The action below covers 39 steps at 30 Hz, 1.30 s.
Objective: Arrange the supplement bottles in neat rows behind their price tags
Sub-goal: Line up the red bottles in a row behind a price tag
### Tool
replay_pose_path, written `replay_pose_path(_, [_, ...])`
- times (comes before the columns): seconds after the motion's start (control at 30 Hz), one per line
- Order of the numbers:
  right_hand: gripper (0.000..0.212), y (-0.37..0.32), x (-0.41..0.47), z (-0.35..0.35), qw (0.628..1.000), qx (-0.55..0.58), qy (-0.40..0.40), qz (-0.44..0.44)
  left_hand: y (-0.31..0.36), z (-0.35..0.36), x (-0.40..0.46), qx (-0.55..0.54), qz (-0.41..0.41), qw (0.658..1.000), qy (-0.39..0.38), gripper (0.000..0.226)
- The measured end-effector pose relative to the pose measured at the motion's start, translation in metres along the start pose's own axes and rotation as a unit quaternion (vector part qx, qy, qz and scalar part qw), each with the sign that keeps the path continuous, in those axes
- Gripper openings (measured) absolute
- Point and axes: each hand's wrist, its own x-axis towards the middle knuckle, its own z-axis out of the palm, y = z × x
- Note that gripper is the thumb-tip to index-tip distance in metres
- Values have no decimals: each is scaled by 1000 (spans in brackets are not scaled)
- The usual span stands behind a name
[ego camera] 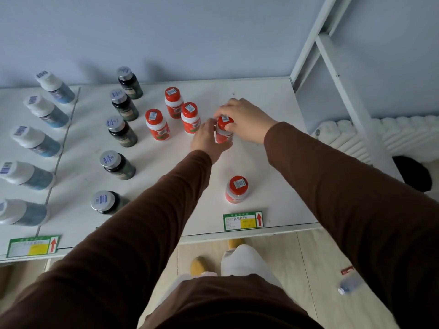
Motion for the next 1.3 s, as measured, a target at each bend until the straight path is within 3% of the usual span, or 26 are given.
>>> replay_pose_path(0.17, [39, 8, -1, -1, 999, 23, -32, -17, -2, 8, 7, -76, -15, 997, -12, 51])
replay_pose_path(0.33, [34, 11, -6, -14, 994, 111, 8, 14, -6, -12, -3, -225, -27, 971, -82, 45])
replay_pose_path(0.4, [33, 11, -9, -25, 985, 164, 29, 34, -6, -26, -8, -323, -46, 936, -133, 40])
replay_pose_path(0.47, [35, 8, -14, -34, 975, 208, 54, 58, -5, -38, -13, -445, -80, 875, -174, 39])
replay_pose_path(0.6, [51, -2, -25, -42, 948, 286, 89, 107, -1, -54, -22, -582, -140, 772, -215, 58])
replay_pose_path(0.7, [62, -13, -30, -46, 942, 295, 98, 124, 0, -58, -26, -608, -143, 738, -256, 63])
replay_pose_path(0.83, [57, -19, -33, -47, 943, 290, 102, 128, 2, -60, -26, -613, -133, 721, -294, 61])
replay_pose_path(0.97, [49, -14, -39, -47, 954, 270, 79, 102, -2, -60, -26, -589, -120, 745, -289, 42])
replay_pose_path(1.07, [43, -6, -43, -43, 971, 221, 58, 68, -1, -61, -23, -471, -77, 834, -278, 28])
replay_pose_path(1.17, [38, -2, -44, -34, 979, 196, 46, 44, 2, -62, -19, -229, 4, 944, -236, 29])
replay_pose_path(1.3, [37, -3, -46, -19, 991, 128, 35, 18, 2, -60, -21, -33, 77, 983, -162, 36])
